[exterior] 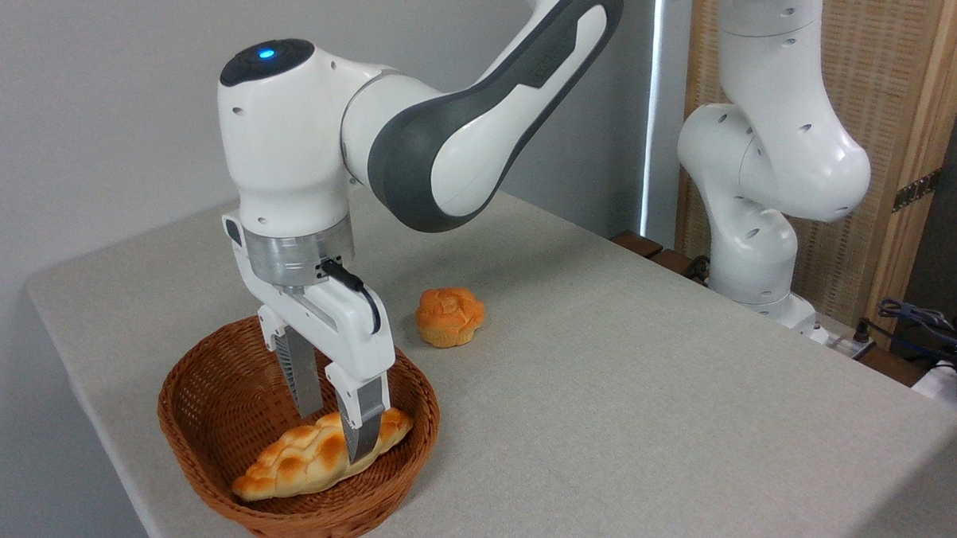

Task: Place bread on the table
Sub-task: 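Lower the open gripper into the basket over the braided bread loaf, then close the gripper on the braided bread loaf and lift it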

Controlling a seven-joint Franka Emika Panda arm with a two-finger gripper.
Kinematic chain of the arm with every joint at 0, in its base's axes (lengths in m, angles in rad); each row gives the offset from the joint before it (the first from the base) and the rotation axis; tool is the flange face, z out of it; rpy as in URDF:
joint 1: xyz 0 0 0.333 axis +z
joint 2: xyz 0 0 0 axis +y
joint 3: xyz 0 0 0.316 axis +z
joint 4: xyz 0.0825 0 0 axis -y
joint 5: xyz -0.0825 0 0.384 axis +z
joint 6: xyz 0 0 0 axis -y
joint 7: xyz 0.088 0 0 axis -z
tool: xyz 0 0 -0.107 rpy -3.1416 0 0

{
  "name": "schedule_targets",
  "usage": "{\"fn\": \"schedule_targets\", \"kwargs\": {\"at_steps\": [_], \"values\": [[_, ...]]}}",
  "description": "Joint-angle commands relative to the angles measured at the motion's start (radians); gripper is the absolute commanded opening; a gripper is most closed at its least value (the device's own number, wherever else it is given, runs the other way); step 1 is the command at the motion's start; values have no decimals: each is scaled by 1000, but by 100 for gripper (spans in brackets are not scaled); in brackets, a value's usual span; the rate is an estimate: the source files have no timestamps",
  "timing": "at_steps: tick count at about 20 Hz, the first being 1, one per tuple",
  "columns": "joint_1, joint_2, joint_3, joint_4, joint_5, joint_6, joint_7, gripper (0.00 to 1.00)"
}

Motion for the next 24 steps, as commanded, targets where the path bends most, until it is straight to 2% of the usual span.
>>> {"fn": "schedule_targets", "kwargs": {"at_steps": [1, 10, 11, 14, 16, 19, 22, 24], "values": [[2, 3, -1, -7, -18, 23, 17, 100], [2, 20, -1, -7, -18, 23, 17, 99], [2, 20, -1, -7, -18, 23, 20, 95], [2, 23, -2, -7, -20, 23, 71, 77], [2, 23, -1, -5, -46, 23, 82, 72], [2, 23, -1, -7, -50, 23, 94, 60], [2, 21, -2, -5, -50, 23, 97, 52], [2, 21, -2, -5, -50, 22, 97, 51]]}}
